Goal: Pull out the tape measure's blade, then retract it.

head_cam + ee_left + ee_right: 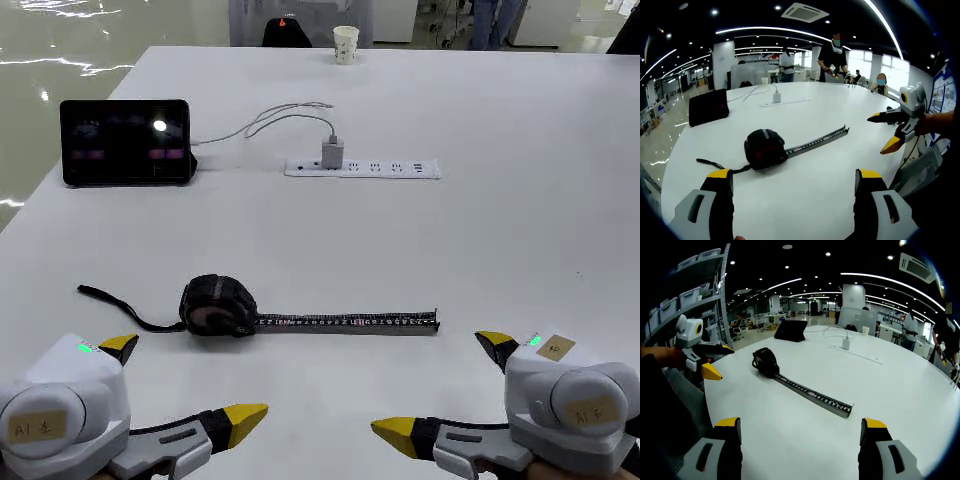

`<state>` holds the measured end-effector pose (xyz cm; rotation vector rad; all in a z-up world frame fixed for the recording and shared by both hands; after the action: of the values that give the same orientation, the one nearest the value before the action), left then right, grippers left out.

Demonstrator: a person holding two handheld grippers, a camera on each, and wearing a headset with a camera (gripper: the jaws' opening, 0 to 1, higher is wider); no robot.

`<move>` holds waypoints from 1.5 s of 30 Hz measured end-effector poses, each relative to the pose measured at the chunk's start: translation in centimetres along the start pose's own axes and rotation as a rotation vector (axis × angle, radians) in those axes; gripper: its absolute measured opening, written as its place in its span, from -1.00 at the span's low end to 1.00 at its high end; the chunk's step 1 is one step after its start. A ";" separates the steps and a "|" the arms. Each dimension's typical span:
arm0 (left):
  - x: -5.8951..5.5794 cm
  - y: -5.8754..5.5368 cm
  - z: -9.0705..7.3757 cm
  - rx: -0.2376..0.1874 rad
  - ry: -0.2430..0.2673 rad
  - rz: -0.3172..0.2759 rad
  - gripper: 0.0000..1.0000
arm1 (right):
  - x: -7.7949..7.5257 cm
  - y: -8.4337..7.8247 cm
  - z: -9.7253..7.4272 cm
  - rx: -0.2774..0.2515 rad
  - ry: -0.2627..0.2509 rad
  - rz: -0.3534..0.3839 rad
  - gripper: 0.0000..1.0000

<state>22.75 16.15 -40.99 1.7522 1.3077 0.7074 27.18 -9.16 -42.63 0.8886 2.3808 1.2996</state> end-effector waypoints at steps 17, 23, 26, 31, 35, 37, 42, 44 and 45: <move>-0.4 -0.2 0.1 0.004 0.020 -0.002 0.98 | 0.1 -0.2 -0.1 0.005 0.012 -0.003 0.98; -0.3 -0.2 0.2 0.004 0.031 -0.006 0.98 | 0.0 -0.1 -0.1 0.001 0.017 -0.004 0.98; -0.3 -0.2 0.2 0.007 0.031 -0.007 0.98 | 0.0 -0.1 -0.1 -0.001 0.021 -0.004 0.98; -0.3 -0.2 0.3 0.011 0.034 -0.011 0.98 | 0.0 0.0 -0.1 -0.001 0.029 -0.007 0.98; -0.4 -0.2 0.5 0.012 0.040 -0.013 0.98 | -0.1 -0.1 -0.1 0.000 0.035 -0.009 0.98; -0.4 -0.2 0.6 0.015 0.043 -0.012 0.98 | -0.2 -0.1 -0.1 0.001 0.041 -0.011 0.98; -0.3 -0.1 0.8 0.014 0.051 -0.018 0.98 | -0.3 -0.2 0.0 0.004 0.064 -0.020 0.97; -0.3 -0.1 1.0 0.017 0.051 -0.023 0.98 | -0.4 -0.3 0.0 0.006 0.075 -0.023 0.96; -0.3 -0.1 1.1 0.017 0.052 -0.024 0.98 | -0.4 -0.4 0.0 0.008 0.081 -0.026 0.96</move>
<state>23.49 15.59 -41.63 1.7396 1.3710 0.7347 27.38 -9.55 -42.95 0.8195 2.4524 1.3410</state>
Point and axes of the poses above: the centre of the closed fingertips' face, and the gripper's own axes: z roughly forward along the fingers, x roughly to its left, y roughly out of its top, the point moved 4 cm from there along -z, roughly backward along the fingers, and after that the axes turned 1 degree about y, right-handed, at the moved point
